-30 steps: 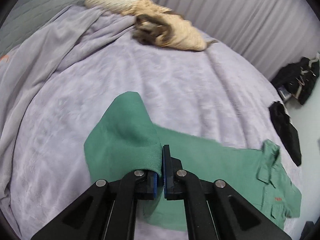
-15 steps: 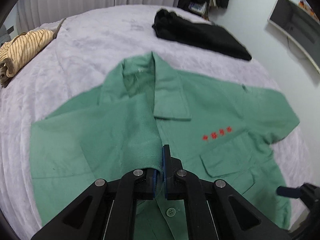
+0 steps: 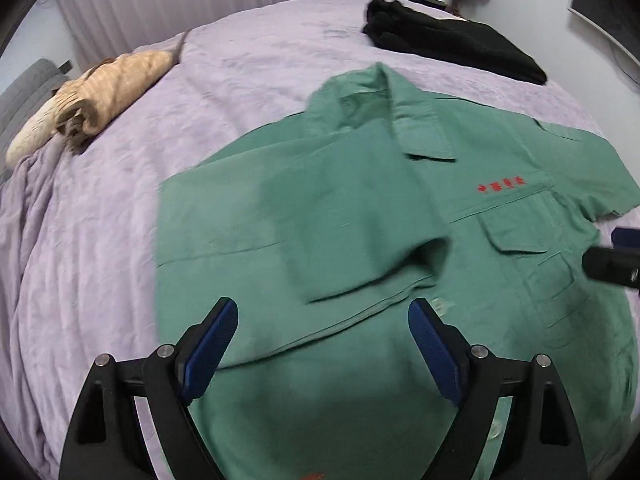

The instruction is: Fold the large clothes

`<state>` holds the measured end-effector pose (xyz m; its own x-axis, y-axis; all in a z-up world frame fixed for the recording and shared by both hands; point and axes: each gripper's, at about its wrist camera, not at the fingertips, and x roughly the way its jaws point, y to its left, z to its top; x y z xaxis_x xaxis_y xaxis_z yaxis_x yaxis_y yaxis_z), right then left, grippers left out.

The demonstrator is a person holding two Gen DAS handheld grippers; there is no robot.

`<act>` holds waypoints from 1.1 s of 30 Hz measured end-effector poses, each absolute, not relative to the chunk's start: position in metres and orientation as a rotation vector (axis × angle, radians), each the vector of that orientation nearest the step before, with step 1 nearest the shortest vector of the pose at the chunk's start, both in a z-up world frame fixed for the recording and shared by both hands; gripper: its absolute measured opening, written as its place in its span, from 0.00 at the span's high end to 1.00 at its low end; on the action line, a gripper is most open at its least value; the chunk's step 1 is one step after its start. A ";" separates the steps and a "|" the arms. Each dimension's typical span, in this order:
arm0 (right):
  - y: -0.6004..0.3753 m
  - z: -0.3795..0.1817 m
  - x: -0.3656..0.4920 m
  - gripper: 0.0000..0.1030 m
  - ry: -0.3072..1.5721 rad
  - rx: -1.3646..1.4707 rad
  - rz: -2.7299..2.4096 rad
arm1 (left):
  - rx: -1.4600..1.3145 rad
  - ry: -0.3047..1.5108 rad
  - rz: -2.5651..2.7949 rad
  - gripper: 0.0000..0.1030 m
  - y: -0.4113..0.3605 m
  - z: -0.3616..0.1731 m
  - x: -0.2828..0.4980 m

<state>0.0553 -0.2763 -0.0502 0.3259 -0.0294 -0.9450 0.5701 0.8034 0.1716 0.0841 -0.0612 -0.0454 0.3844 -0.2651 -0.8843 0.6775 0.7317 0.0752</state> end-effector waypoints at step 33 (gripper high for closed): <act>-0.332 -0.099 0.066 0.30 0.866 1.198 -0.256 | 0.309 1.237 -0.562 0.14 0.070 -0.067 0.178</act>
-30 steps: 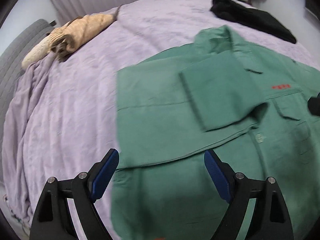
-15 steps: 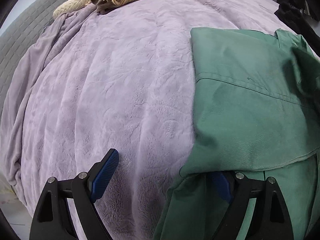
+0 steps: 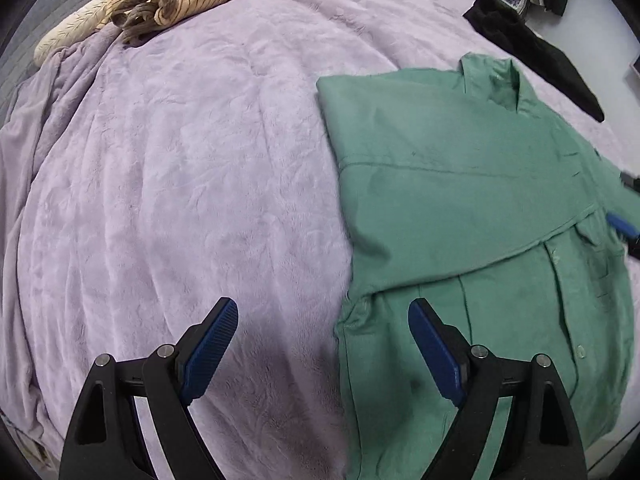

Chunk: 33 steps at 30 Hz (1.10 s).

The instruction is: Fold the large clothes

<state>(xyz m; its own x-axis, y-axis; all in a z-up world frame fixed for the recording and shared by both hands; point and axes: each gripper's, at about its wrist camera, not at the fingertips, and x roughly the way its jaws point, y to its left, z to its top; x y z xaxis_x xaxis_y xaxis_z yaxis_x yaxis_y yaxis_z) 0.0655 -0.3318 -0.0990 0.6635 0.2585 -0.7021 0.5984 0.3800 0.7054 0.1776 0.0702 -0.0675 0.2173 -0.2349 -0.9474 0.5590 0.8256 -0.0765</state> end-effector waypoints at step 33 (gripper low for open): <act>-0.207 -0.118 0.109 0.33 1.066 0.910 -0.126 | 0.281 1.196 -0.563 0.66 0.044 -0.084 0.248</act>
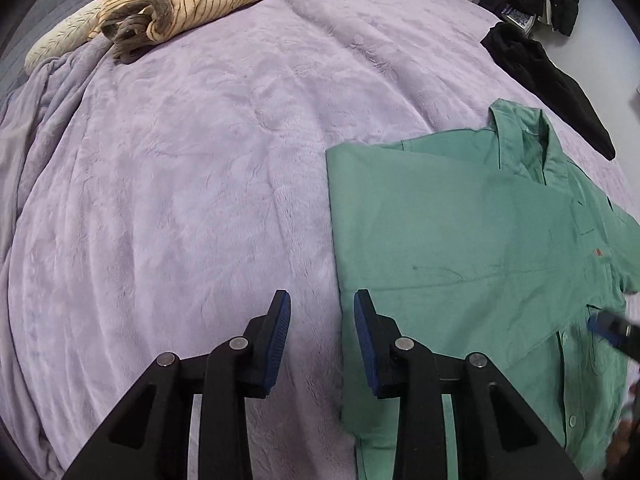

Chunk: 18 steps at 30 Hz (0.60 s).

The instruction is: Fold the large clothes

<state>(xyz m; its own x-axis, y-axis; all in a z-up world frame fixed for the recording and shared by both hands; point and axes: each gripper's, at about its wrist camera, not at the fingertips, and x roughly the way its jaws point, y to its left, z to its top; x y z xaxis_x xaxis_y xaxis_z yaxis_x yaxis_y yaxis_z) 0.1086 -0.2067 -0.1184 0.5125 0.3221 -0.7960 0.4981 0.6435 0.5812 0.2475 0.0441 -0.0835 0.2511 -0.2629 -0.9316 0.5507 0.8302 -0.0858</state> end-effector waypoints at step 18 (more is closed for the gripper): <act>-0.347 -0.155 0.097 0.84 1.192 0.699 -0.362 | 0.324 1.241 -0.373 0.44 0.045 -0.125 0.213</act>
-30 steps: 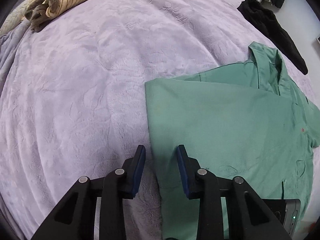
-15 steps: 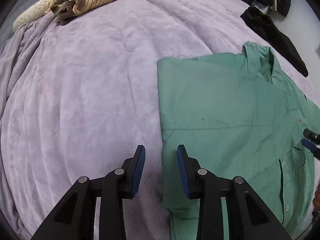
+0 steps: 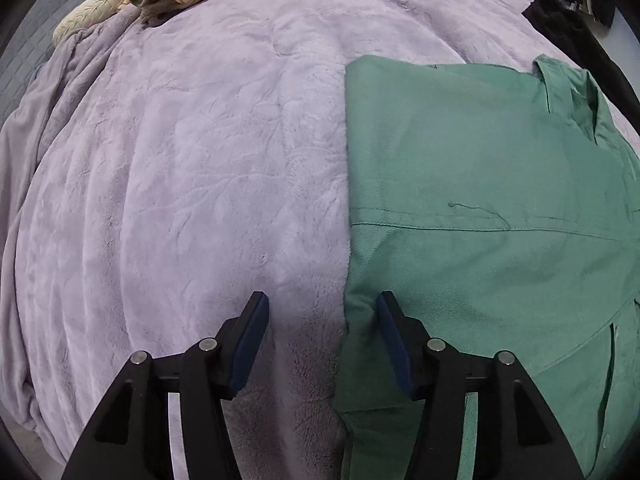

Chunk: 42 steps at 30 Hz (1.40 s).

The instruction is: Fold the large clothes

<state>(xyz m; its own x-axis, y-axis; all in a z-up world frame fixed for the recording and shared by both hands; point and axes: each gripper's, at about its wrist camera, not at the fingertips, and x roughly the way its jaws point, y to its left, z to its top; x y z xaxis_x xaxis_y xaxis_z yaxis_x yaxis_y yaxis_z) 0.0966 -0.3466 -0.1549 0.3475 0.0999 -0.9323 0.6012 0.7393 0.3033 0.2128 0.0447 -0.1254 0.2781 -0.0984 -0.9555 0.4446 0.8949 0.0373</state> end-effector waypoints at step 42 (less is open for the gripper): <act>-0.302 -0.092 -0.059 0.19 1.219 0.936 -0.317 | 0.357 1.290 -0.443 0.00 0.032 -0.038 0.059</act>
